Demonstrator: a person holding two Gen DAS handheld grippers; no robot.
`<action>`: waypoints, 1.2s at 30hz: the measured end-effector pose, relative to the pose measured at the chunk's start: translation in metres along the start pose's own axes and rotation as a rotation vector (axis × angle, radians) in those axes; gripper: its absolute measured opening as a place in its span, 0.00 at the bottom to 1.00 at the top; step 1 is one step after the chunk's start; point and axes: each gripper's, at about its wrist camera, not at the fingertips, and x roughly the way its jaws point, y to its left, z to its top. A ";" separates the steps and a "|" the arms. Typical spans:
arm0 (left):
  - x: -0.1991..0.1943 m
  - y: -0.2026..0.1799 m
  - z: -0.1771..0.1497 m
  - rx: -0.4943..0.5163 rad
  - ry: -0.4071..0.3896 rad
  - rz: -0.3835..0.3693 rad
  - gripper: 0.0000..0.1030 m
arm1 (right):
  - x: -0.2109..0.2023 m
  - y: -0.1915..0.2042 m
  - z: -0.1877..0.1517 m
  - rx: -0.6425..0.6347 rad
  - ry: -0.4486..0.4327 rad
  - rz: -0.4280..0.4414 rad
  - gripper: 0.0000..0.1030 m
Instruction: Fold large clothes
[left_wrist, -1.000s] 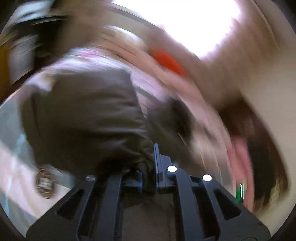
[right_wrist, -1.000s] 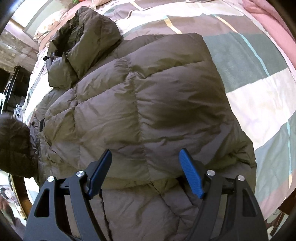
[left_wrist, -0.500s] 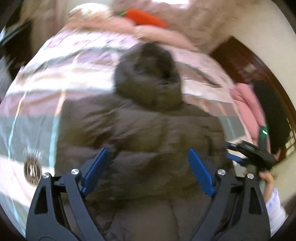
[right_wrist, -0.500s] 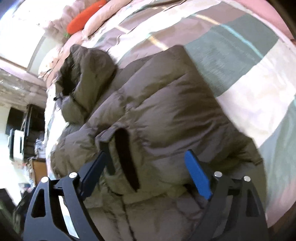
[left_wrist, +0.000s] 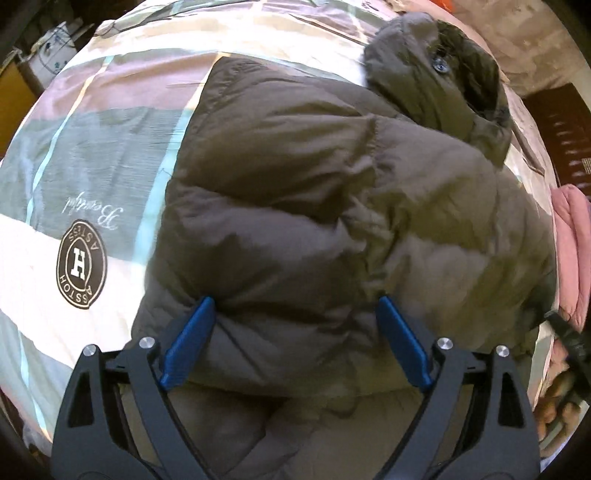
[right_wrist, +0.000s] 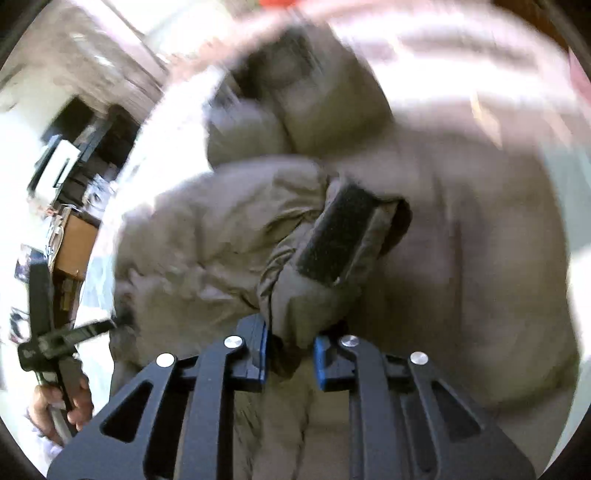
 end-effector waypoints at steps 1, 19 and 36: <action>0.000 0.001 0.000 -0.005 -0.002 0.001 0.90 | -0.011 0.011 0.008 -0.051 -0.082 0.002 0.18; -0.025 -0.052 0.011 0.003 -0.109 -0.038 0.92 | -0.001 -0.004 0.022 0.029 -0.096 -0.076 0.56; 0.007 -0.034 0.029 0.064 -0.045 0.055 0.92 | 0.008 -0.119 0.007 0.149 0.128 -0.387 0.55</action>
